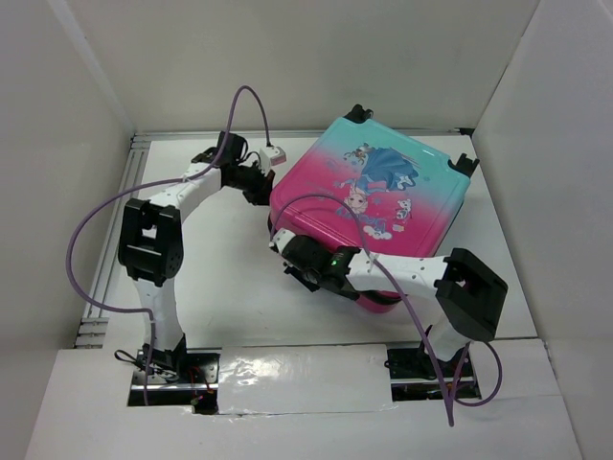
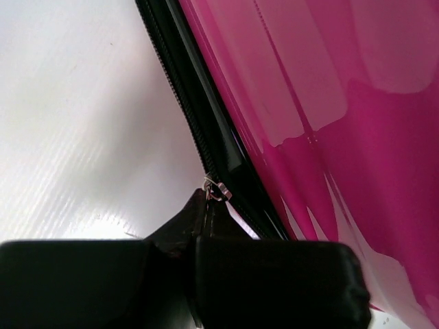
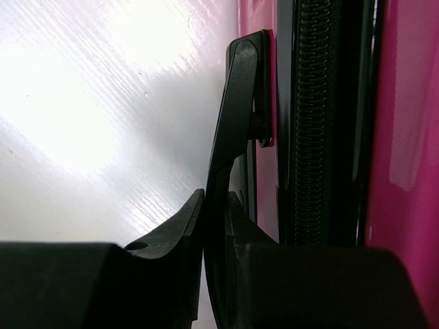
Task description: Pack the luggage
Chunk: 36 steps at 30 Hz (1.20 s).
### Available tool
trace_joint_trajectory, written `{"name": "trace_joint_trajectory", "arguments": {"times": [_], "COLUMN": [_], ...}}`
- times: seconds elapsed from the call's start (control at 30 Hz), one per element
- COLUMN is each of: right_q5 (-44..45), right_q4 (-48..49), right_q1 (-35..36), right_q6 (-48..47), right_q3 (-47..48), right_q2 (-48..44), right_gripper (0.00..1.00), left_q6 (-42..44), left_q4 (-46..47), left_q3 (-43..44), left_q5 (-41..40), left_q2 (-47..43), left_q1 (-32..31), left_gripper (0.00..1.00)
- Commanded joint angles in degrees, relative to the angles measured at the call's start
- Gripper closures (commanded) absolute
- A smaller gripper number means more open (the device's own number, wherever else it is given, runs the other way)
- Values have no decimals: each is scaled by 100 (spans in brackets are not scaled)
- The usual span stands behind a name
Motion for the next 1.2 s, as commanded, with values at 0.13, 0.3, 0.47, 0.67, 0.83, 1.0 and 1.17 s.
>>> {"name": "trace_joint_trajectory", "arguments": {"times": [0.13, 0.3, 0.47, 0.67, 0.83, 1.0, 1.17], "right_q5": [-800, -905, -958, -1301, -700, 683, 1740], "right_q4": [-643, -836, -1257, -1469, -1521, -1575, -1749], "right_q1": [145, 145, 145, 277, 330, -55, -1609], "right_q6": [12, 90, 241, 310, 495, 714, 1434], "right_q3": [-105, 87, 1132, 2320, 3231, 3551, 3437], "right_q2": [238, 361, 239, -86, -533, -965, -1607], "right_gripper": [100, 100, 43, 20, 13, 0, 0], "left_q6": [121, -20, -363, -854, -1591, -2173, -2770], "left_q4": [1350, 1245, 1964, 2246, 2913, 3117, 3047], "left_q3": [394, 237, -764, -828, -1117, -943, -450], "left_q5": [-546, -440, 130, 0, -307, -493, -703], "left_q2": [158, -139, -930, -1134, -1555, -1635, -1267], "left_q1": [411, 472, 710, 886, 1157, 1211, 1211], "left_gripper": [100, 84, 30, 0, 0, 0, 0]}}
